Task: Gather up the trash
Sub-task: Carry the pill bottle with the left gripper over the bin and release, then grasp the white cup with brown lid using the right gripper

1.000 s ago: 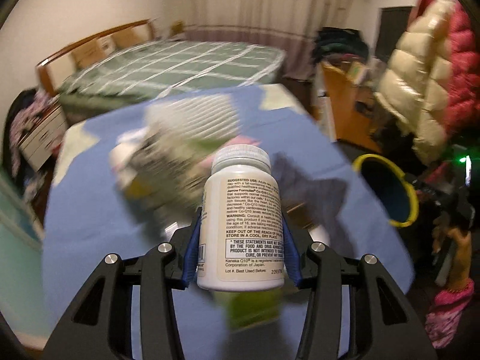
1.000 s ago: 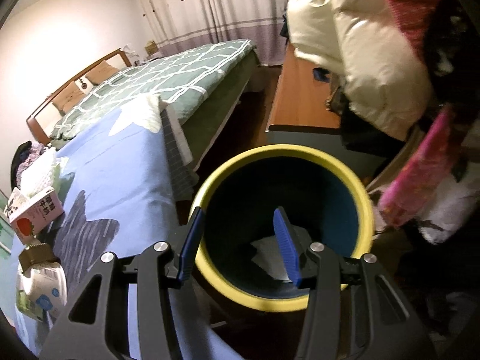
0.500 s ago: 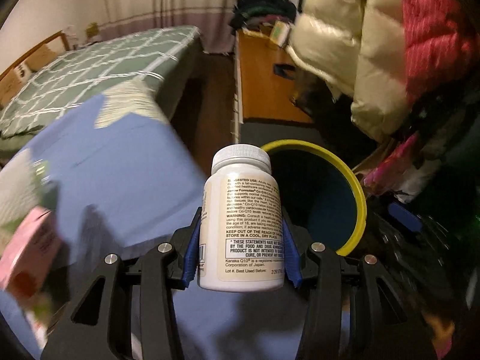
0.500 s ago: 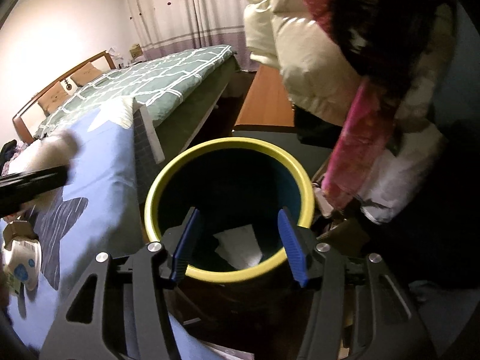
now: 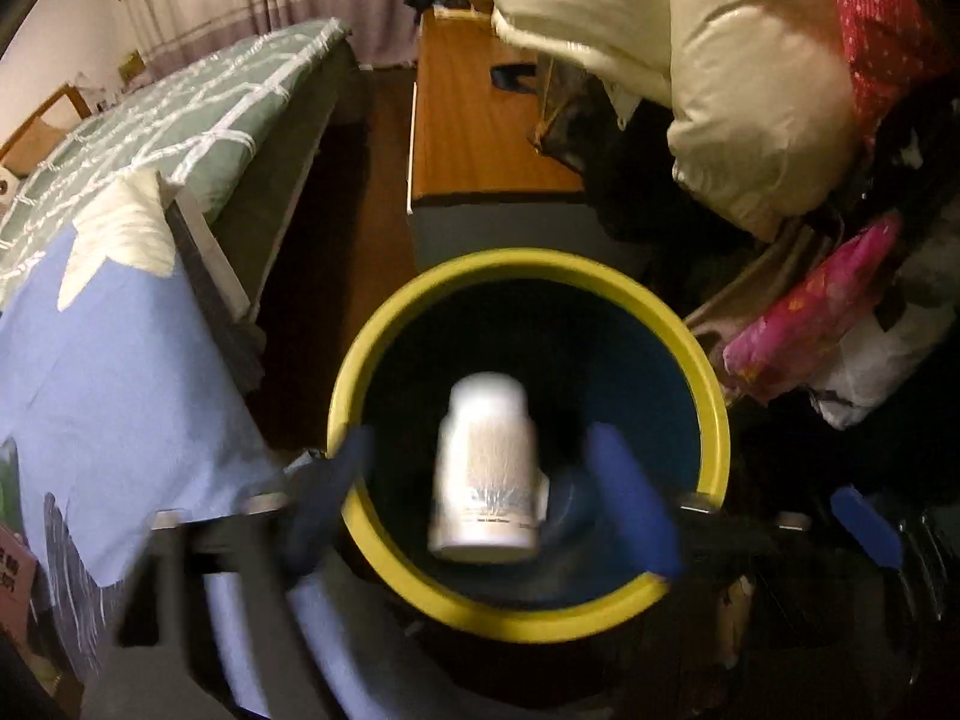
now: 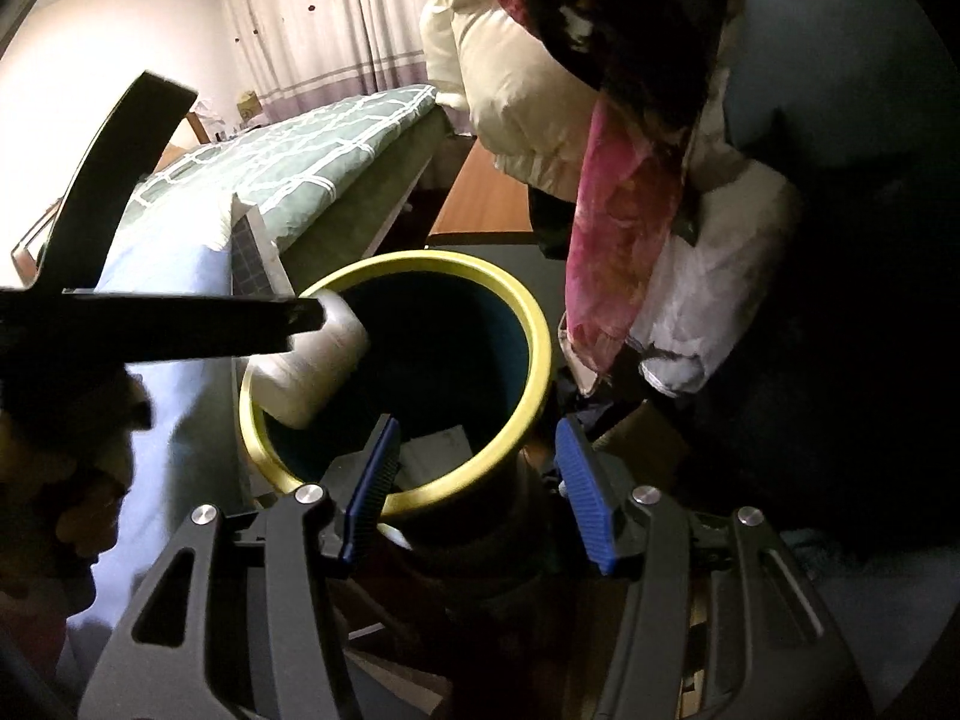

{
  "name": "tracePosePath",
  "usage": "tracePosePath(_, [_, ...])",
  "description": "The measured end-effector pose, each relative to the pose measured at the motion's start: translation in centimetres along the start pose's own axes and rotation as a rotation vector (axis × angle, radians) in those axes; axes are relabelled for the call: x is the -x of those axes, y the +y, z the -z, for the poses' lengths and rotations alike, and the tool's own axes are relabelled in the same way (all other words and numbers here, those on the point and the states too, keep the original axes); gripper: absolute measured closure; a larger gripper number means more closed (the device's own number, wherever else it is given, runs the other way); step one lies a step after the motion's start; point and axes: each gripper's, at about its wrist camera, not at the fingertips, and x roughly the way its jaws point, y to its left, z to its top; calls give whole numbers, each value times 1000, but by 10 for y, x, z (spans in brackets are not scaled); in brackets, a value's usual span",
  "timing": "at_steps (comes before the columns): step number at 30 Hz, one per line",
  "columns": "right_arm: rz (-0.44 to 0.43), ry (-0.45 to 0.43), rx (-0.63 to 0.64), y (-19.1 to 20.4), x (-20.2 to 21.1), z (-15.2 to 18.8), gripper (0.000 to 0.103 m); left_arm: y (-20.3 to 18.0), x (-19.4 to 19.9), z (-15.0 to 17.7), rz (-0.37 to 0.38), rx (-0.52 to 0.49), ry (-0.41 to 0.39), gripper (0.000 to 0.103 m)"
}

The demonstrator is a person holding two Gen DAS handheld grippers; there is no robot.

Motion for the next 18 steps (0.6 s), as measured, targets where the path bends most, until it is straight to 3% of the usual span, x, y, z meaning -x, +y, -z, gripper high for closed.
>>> tracePosePath(6, [-20, 2, 20, 13, -2, -2, 51, 15, 38, 7, 30, 42, -46, 17])
tracePosePath(12, [-67, 10, 74, 46, -3, 1, 51, 65, 125, 47, 32, 110, -167, 13])
tracePosePath(18, [-157, 23, 166, 99, -1, 6, 51, 148, 206, 117, -94, 255, -288, 9])
